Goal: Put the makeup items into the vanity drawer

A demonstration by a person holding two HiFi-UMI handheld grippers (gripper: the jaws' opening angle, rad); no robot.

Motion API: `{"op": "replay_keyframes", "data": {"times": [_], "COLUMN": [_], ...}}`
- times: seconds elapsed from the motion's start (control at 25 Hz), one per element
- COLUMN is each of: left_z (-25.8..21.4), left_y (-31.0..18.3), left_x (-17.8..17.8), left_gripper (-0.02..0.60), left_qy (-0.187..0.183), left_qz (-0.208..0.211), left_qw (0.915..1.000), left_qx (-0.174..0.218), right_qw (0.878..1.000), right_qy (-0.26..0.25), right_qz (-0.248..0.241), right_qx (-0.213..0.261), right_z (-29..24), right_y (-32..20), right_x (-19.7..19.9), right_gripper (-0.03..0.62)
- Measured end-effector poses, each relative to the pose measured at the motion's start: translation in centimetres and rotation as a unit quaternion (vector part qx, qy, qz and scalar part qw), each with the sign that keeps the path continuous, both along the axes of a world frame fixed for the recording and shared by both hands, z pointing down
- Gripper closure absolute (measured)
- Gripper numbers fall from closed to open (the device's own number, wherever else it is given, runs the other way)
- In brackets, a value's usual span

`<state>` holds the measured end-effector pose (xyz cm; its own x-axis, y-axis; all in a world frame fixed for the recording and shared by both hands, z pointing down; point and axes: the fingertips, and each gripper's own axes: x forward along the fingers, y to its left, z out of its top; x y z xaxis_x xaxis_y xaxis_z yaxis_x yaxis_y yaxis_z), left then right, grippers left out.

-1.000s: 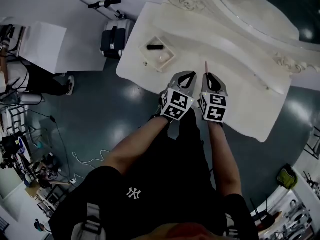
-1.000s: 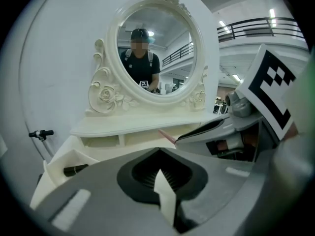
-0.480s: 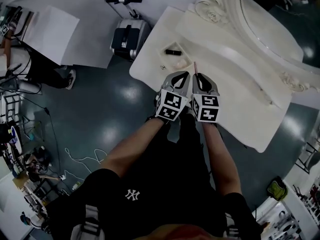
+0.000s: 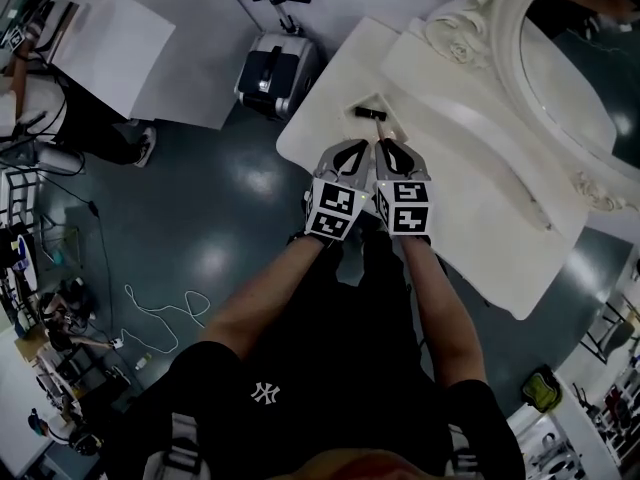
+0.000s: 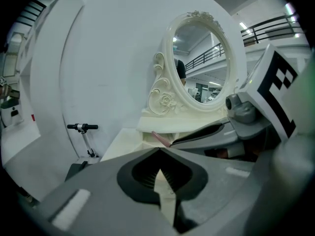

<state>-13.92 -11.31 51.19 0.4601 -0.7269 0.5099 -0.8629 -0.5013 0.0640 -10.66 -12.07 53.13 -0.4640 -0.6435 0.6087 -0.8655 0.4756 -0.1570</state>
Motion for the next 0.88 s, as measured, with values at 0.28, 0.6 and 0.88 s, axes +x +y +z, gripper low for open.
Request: {"op": "replay_keyframes", "data": {"times": [0.28, 0.6, 0.88], "left_z": [0.5, 0.7, 0.4], "left_y": [-0.7, -0.9, -0.9], "left_x": [-2.4, -3.8, -4.3], "left_gripper": [0.581, 0.581, 0.581], "left_qy": [-0.001, 0.0, 0.001], "left_qz": [-0.017, -0.025, -0.027], "left_qw": [0.9999, 0.9997, 0.9996], "left_qx": [-0.003, -0.002, 0.001], "right_qw": [1.0, 0.998, 0.998], "right_qy": [0.012, 0.021, 0.025], "right_qz": [-0.021, -0.036, -0.043], "right_qx": [-0.017, -0.039, -0.043], "right_z": [1.5, 3.5, 3.9], "right_y": [-1.0, -1.3, -1.2], "right_x": [-2.4, -3.7, -4.1], "right_gripper": [0.523, 0.52, 0.497]}}
